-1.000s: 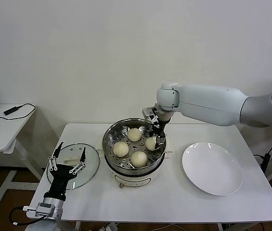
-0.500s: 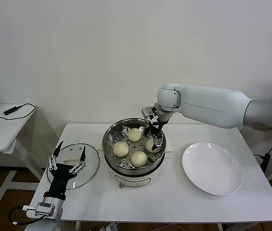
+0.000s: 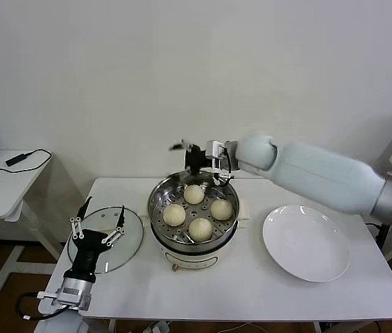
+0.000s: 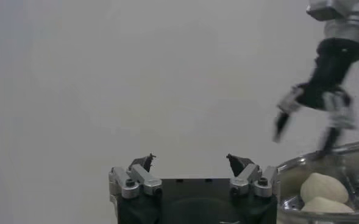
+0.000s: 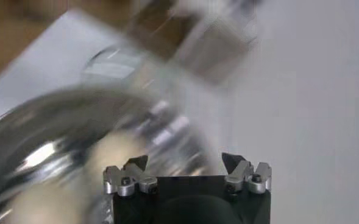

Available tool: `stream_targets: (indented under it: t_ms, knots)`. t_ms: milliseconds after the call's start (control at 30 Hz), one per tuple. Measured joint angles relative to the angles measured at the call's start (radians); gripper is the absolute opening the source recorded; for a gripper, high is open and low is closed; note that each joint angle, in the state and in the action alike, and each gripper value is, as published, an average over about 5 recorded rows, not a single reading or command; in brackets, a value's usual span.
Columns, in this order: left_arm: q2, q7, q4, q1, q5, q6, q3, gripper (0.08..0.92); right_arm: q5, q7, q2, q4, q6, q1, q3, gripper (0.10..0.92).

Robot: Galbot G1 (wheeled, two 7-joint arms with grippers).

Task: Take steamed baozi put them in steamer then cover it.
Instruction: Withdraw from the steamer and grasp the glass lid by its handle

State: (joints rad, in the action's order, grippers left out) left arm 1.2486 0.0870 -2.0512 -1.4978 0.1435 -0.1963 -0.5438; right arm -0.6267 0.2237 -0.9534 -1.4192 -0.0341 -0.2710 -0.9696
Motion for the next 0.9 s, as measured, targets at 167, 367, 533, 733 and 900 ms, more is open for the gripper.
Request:
stream_targets:
  t_ms: [167, 367, 533, 733, 900]
  knots:
    - [-0.015, 0.014, 0.022, 0.018, 0.105, -0.006, 0.014, 0.823, 0.043, -0.240, 0.058, -0.060, -0.094, 0.227, 0.244, 0.823]
    - [-0.048, 0.026, 0.084, 0.037, 0.274, -0.009, 0.017, 0.823, 0.107, -0.381, 0.083, -0.126, -0.189, 0.538, 0.556, 0.823]
    - [-0.074, 0.033, 0.149, 0.038, 0.450, -0.016, 0.007, 0.823, 0.149, -0.426, 0.068, -0.169, -0.256, 0.791, 0.796, 0.823]
    - [-0.097, 0.032, 0.226, 0.037, 0.664, -0.015, -0.002, 0.823, 0.182, -0.442, 0.019, -0.210, -0.324, 1.047, 1.035, 0.823]
    - [-0.107, 0.027, 0.292, 0.048, 0.822, 0.001, -0.001, 0.823, 0.203, -0.439, -0.026, -0.228, -0.368, 1.213, 1.188, 0.823]
